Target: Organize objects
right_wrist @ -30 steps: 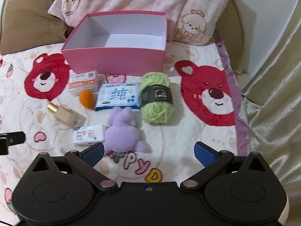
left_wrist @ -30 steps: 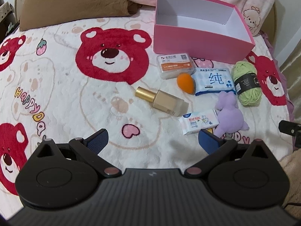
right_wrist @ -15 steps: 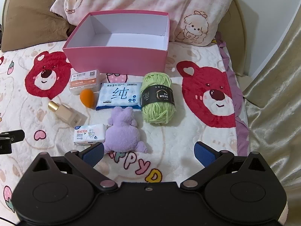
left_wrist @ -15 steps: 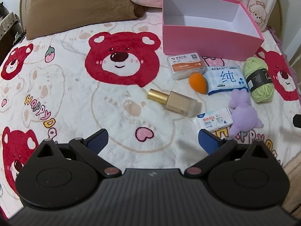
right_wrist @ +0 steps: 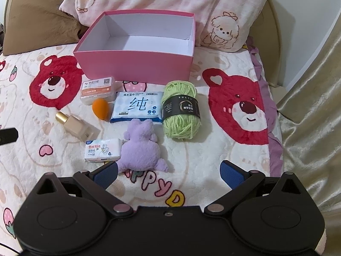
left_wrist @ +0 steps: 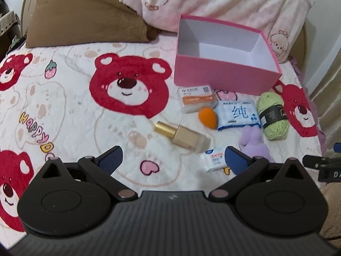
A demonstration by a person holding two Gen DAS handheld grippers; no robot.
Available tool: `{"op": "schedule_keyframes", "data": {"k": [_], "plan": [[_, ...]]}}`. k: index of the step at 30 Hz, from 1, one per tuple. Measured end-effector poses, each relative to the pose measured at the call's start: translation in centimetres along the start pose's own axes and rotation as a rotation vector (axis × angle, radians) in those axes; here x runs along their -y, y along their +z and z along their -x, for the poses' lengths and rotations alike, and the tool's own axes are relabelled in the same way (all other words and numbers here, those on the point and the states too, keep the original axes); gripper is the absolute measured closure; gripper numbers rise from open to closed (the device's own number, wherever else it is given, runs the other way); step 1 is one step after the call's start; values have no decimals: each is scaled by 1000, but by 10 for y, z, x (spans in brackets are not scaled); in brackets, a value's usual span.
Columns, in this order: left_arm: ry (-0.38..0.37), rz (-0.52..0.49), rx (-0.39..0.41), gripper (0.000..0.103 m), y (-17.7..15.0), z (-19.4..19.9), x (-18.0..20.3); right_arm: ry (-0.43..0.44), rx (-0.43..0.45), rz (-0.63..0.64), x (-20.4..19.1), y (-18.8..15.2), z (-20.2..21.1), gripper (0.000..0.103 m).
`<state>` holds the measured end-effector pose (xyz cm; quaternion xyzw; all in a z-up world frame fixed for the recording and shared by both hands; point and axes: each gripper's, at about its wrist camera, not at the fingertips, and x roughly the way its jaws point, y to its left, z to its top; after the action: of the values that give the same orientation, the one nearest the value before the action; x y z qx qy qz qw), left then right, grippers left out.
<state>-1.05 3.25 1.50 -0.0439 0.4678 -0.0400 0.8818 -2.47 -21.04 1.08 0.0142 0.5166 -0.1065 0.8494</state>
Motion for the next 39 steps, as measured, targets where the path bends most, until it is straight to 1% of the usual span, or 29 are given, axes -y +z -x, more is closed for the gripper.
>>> {"op": "schedule_keyframes", "data": {"k": [5, 9, 12, 16, 25, 34, 39], "plan": [[-9, -15, 13, 0, 4, 1, 6, -2, 6, 1, 0, 1, 1, 0], [-25, 6, -25, 1, 1, -6, 4, 5, 0, -1, 0, 0, 0, 0], [-10, 3, -46, 1, 1, -11, 2, 7, -7, 0, -2, 0, -3, 0], [15, -23, -47, 1, 1, -13, 4, 7, -14, -3, -2, -1, -5, 0], [17, -70, -47, 1, -2, -11, 12, 5, -13, -3, -3, -1, -5, 0], [34, -111, -25, 1, -2, -6, 17, 18, -15, -8, -4, -2, -6, 0], [25, -109, -34, 1, -1, -6, 17, 18, -15, -6, -5, -2, -6, 0]]}}
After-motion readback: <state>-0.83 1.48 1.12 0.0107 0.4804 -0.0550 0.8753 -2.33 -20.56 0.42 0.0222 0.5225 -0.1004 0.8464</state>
